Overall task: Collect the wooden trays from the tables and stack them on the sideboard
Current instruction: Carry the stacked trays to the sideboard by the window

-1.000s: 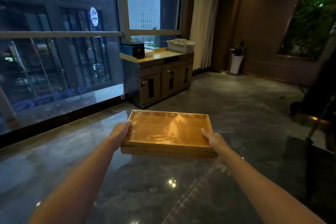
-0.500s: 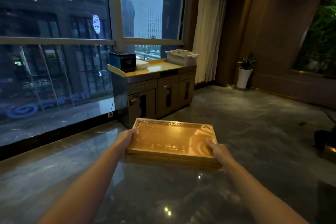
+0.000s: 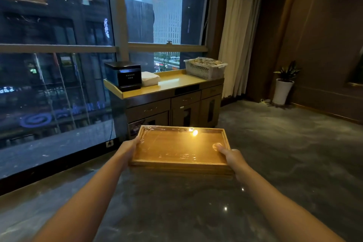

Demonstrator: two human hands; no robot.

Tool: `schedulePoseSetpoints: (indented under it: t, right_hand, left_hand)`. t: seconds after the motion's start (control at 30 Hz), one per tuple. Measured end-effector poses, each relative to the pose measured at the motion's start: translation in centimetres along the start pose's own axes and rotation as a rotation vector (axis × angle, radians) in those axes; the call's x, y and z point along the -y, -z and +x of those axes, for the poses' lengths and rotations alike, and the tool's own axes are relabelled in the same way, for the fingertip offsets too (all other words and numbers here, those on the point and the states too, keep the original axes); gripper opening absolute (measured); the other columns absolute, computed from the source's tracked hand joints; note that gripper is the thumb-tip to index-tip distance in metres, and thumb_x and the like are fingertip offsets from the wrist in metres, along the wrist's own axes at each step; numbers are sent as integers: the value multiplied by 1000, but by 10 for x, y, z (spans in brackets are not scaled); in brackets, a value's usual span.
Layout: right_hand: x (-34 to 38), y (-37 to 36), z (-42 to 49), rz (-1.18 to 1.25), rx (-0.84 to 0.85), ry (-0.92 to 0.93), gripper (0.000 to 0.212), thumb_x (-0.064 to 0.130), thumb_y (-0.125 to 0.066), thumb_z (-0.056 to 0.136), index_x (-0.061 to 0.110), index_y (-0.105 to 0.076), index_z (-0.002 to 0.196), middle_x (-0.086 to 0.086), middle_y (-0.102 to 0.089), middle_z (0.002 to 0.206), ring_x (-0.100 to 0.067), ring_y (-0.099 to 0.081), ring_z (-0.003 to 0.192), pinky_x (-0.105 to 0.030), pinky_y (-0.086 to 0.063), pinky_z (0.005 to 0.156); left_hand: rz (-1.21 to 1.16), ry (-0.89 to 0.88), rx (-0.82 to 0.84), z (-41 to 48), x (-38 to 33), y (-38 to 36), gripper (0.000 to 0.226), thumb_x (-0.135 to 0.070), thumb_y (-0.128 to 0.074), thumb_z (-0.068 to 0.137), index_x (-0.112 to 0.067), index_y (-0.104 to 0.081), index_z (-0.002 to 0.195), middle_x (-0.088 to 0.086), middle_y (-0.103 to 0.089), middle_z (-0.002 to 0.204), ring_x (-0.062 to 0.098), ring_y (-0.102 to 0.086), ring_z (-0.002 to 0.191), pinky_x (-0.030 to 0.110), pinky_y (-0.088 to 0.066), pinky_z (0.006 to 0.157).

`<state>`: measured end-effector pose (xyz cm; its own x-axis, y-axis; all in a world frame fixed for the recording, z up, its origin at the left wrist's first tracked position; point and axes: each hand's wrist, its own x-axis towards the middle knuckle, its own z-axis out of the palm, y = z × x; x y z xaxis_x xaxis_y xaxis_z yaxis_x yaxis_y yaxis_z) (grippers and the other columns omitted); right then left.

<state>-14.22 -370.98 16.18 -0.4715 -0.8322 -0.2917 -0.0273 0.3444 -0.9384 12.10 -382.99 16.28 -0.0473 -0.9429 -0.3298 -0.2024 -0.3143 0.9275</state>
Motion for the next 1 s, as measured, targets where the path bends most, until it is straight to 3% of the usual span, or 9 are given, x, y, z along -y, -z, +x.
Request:
schedulePoseSetpoints:
  t: [0.1,0.23,0.33,0.47,0.63,0.77,0.83,1.0]
  right_hand:
    - [38,-18,97,-1,3,10,51,36,-47,93,-2,-46,127,-2,-53,80,-17,-53,74,-35,-43,79]
    - [89,-31,218,23,10,15,51,35,-47,93,-2,-45,128,-2,-53,80,-17,-53,74,-33,-43,75]
    - [118,-34,302,21,3,15,49,34,-47,93,-3,-47,126,-2,-53,78,-15,-52,70,-26,-43,61]
    - [143,-43,424,18,-1,5,50,32,-47,93,-4,-46,127,-3,-52,77,-15,-51,68,-24,-39,55]
    - [176,-50,592,-23,37,20,52,37,-49,91,-1,-47,126,-12,-56,103,-26,-55,94,-34,-41,79]
    - [226,-53,719,-49,109,46,50,35,-49,92,-2,-48,126,-5,-54,87,-20,-53,82,-35,-39,79]
    - [254,-57,773,-58,127,62,49,33,-49,92,-3,-49,125,-1,-51,79,-17,-51,76,-34,-37,78]
    - [298,-80,895,-56,149,71,48,33,-49,92,-3,-51,124,2,-50,77,-24,-49,92,-34,-36,82]
  left_hand:
    - [-26,7,23,93,-42,-16,56,-42,-38,96,-3,-41,137,19,-52,131,35,-53,119,46,-40,106]
    - [-25,0,40,203,-101,-41,57,-45,-39,95,-5,-42,136,20,-52,132,37,-52,120,51,-38,109]
    - [-8,-12,30,276,-137,-65,55,-41,-37,97,-3,-42,136,21,-52,133,37,-52,122,49,-38,109]
    - [14,-3,7,379,-169,-102,53,-39,-36,98,-1,-43,135,21,-51,134,36,-51,123,42,-37,105]
    - [4,-14,-24,512,-211,-157,50,-36,-35,99,0,-50,130,20,-58,120,34,-54,115,38,-40,96]
    - [-35,-8,-69,612,-261,-193,49,-36,-40,97,2,-55,124,12,-63,95,25,-58,88,35,-46,85]
    - [-43,7,-98,660,-285,-204,51,-39,-41,96,1,-56,124,16,-64,108,26,-57,93,39,-45,90]
    - [-26,1,-140,771,-331,-228,48,-36,-38,99,-1,-51,130,19,-60,120,30,-57,104,32,-40,85]
